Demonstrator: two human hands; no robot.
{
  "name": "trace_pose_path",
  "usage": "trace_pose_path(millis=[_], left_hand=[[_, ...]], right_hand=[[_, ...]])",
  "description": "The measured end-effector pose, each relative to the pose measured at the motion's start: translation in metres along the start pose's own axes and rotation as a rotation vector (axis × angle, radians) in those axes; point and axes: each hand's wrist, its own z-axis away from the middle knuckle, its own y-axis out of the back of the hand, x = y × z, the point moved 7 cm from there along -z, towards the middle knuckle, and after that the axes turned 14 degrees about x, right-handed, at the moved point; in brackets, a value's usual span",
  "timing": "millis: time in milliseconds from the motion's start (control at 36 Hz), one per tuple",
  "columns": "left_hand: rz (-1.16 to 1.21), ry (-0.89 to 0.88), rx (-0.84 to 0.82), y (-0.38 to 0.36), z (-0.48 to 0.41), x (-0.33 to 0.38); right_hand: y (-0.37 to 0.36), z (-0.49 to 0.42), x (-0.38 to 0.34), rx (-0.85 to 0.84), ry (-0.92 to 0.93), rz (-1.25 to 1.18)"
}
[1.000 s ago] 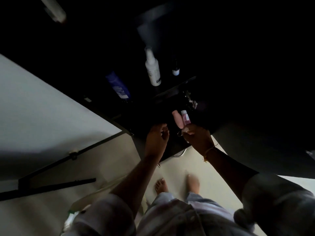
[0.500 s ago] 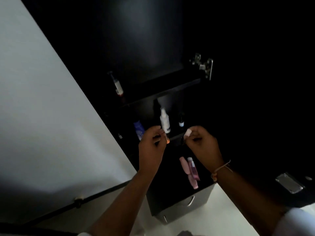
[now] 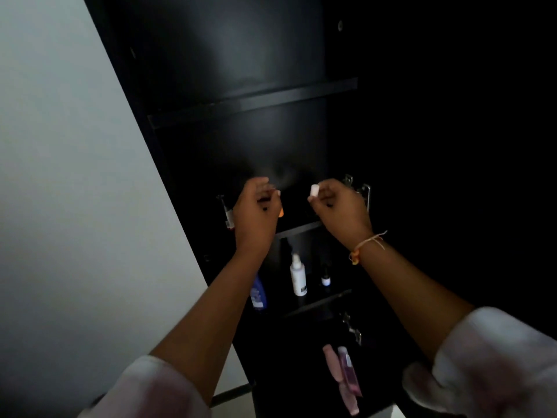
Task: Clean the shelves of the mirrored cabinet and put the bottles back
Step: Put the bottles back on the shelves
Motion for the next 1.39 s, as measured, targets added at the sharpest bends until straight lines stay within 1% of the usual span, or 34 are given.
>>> trace_pose_path(millis=[83,333,556,694,833,889,1000,1167,1306,1389], left_hand=[[-0.036,0.01,0.021,-0.007,-0.012,-0.011],[-0.162,0.032,0.002,-0.019,-0.022,-0.033],[-0.241,0.05,-0.037,-0.023,-0.022,-0.048],[-0.265,0.055,-0.023,-0.022,-0.022,-0.053],[-0.288,0.053,-0.02,-0.02,-0.018,-0.054],[-0.309,0.032,-0.014,-0.02,-0.017,-0.052],[-0.364,-0.008,-0.035,-0.021,-0.011,-0.046],[-0.422,-0.13,-0.053,-0.017,-0.004,-0.033],[-0.345,-0.301,-0.037,-0.008,0.007,-0.009],[-0.287,-0.37,-0.045,-0.001,0.022,0.003]], right_hand=[[-0.016,-0.013,0.007,-0.035,0.0,0.046],[-0.039,-0.034,0.017,-0.054,0.022,0.169],[-0.049,-0.038,0.024,-0.067,0.013,0.166],[-0.052,-0.037,0.027,-0.051,-0.007,0.156],[-0.054,-0.035,0.028,-0.054,0.03,0.174],[-0.054,-0.035,0.027,-0.054,0.054,0.195],[-0.046,-0.034,0.02,0.015,0.129,0.258],[-0.034,-0.023,0.003,0.053,0.237,0.253],[-0.014,-0.008,-0.014,0.158,0.312,0.188],[-0.001,0.007,-0.018,0.184,0.296,0.133]])
